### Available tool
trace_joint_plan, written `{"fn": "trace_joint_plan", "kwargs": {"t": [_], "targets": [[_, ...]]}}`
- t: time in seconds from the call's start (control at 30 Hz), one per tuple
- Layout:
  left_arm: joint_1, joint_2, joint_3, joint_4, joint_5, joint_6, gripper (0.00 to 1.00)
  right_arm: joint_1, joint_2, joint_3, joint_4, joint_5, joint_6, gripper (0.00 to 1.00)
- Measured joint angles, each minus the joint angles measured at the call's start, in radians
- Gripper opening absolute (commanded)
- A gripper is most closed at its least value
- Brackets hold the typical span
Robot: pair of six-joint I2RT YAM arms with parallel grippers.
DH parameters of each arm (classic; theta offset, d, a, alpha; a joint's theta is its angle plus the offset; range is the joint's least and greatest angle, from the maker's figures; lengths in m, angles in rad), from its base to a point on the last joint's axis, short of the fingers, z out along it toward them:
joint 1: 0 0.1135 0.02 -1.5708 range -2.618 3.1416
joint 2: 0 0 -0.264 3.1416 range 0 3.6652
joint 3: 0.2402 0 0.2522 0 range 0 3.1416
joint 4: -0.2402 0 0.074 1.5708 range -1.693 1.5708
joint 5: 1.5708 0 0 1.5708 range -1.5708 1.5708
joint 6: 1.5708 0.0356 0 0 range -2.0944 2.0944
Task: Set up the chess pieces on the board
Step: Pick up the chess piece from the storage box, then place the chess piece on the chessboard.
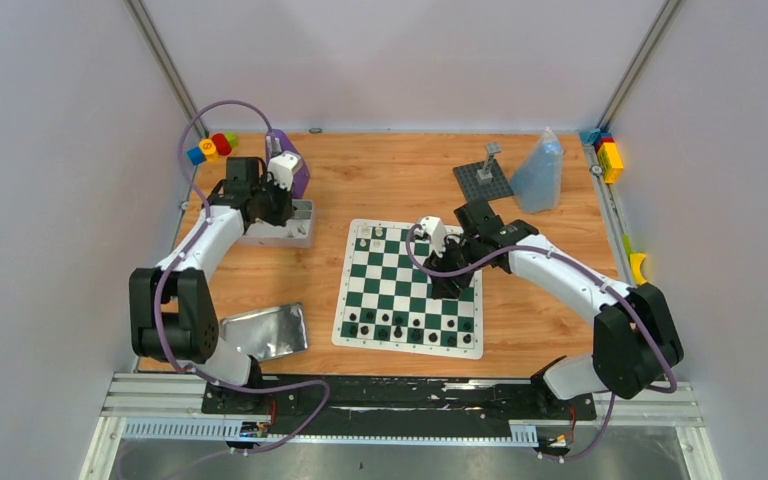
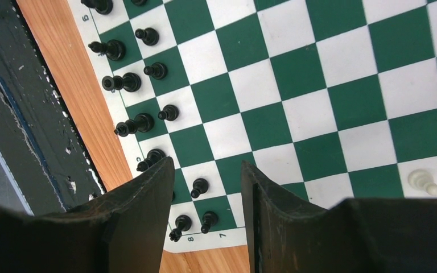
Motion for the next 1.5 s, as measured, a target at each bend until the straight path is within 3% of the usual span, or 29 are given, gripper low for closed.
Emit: {"fn": "trace_joint_plan", "kwargs": {"t": [0.2,0.43,0.8,1.33,1.5], "targets": [[-0.061,-0.126,0.0,-0.101,0.161,0.121,0.01,-0.027,-0.001,0.08,0.015,-0.061,0.027,0.51],[-0.293,-0.219,0.015,-0.21,0.318,0.212,0.0,-0.083,0.007,0.205,0.095,-0.263,0.135,0.58],[-0.527,-0.184,0.164,-0.266,0.37,0.221,0.0,-0.135,0.161,0.293,0.169,-0.58,0.32,0.6],[-0.613,-0.155,0.164,-0.23,0.313,0.183,0.0,-0.13,0.194,0.332,0.183,-0.662,0.375,0.56],[-0.618,-0.155,0.164,-0.228,0.303,0.179,0.0,-0.116,0.219,0.337,0.182,-0.66,0.378,0.49]]}}
